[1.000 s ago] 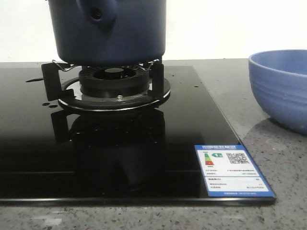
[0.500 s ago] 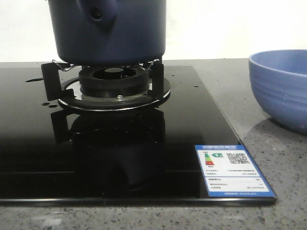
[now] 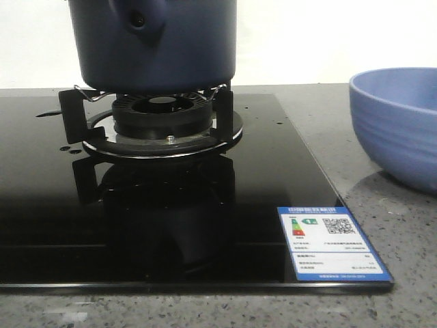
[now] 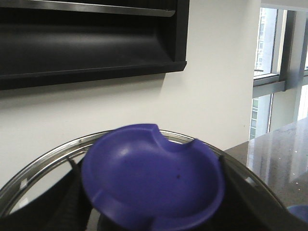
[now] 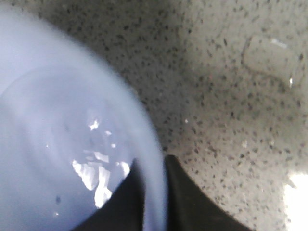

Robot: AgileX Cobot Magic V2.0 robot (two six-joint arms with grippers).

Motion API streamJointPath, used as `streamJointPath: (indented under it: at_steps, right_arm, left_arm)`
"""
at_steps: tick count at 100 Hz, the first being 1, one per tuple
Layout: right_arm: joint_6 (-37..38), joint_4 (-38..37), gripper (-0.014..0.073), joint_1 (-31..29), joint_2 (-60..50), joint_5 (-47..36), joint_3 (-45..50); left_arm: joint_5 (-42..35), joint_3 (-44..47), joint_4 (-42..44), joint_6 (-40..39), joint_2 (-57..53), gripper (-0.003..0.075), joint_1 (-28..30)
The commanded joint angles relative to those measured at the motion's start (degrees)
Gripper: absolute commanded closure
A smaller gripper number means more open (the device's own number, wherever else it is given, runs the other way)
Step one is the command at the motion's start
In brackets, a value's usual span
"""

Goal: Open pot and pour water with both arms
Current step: 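Grasp the blue bowl rim with the right gripper and lift it over the pot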

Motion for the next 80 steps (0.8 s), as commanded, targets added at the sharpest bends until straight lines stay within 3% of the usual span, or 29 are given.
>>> streamJointPath:
  at_steps: [1, 16, 39, 56, 80]
  right_arm:
    - [-2.6, 3.3, 0.0659, -0.2, -1.0, -0.8, -2.7]
    - [-3.5, 3.7, 0.0654, 0.9, -1.1, 3.1, -9.6]
    - [-3.5, 3.7, 0.0654, 4.8, 1.2, 11.1, -28.7]
    - [-3.4, 3.7, 0.0654, 7.9, 7.9, 16.8, -43.8]
    - [-2.8, 3.2, 0.0653, 13.9, 18.6, 17.8, -62.2]
  left_arm:
    - [-0.8, -2.0, -3.7, -0.5, -0.3, 0.0563, -0.3]
    - [-0.8, -2.0, -3.7, -0.5, -0.3, 0.0563, -0.3]
    - [-0.8, -2.0, -5.3, -0.5, -0.3, 0.0563, -0.3]
    - [-0.8, -2.0, -5.3, -0.5, -0.3, 0.0563, -0.3]
    - [-0.8, -2.0, -5.5, -0.5, -0.3, 0.0563, -0.3]
